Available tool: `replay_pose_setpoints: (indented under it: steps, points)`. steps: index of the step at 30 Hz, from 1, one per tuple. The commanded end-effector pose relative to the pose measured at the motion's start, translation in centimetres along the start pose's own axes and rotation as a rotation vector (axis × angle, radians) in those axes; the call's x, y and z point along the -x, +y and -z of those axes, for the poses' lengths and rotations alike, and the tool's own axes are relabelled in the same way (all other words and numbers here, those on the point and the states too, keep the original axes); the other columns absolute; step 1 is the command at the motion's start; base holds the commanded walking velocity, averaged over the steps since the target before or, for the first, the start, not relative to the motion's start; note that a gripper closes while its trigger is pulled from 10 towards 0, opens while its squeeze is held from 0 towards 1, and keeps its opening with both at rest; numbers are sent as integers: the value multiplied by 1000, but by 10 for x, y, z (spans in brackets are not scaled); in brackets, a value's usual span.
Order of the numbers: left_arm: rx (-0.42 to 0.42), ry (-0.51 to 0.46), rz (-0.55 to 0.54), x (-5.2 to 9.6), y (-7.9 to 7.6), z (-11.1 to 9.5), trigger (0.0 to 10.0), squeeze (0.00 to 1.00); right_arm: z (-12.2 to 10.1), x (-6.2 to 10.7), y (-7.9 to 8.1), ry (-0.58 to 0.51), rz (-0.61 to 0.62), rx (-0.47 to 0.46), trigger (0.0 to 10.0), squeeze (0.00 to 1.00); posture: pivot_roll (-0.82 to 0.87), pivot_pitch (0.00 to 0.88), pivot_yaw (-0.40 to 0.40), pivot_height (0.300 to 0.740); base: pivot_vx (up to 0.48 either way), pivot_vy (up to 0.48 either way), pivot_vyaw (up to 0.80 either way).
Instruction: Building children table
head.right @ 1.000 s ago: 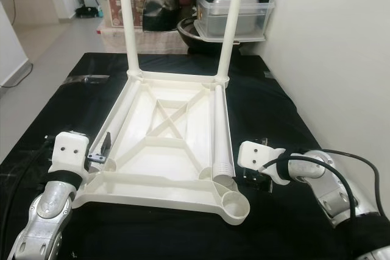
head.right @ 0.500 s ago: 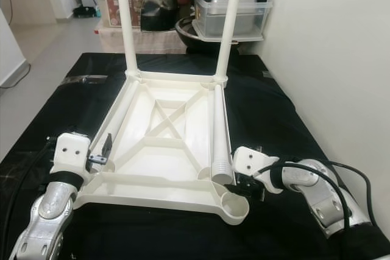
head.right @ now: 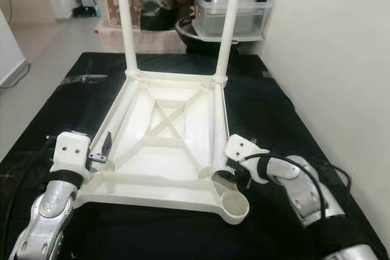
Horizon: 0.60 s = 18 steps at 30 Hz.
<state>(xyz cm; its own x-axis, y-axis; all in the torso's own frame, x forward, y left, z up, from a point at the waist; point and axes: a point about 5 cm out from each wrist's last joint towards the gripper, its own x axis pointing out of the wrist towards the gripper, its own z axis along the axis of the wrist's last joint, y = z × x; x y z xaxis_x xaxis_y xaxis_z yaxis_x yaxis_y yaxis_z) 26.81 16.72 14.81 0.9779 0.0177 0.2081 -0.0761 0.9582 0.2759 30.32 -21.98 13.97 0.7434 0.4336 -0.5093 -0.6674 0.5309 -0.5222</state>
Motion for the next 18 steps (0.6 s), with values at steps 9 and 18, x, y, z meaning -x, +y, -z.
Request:
replay_pose_setpoints:
  steps: [9, 18]
  points:
    - [-19, 6, 0, 0, 0, 4, 10000, 0, -1, 4, -26, 2, 318, 4, 9922, 0, 5, 0, -29, 740, 0, 0, 0]
    - [-28, 4, 1, 0, -1, 4, 10000, 0, -20, 8, -32, -177, 480, -129, 0, 0, 8, 0, -29, 740, 0, 0, 0]
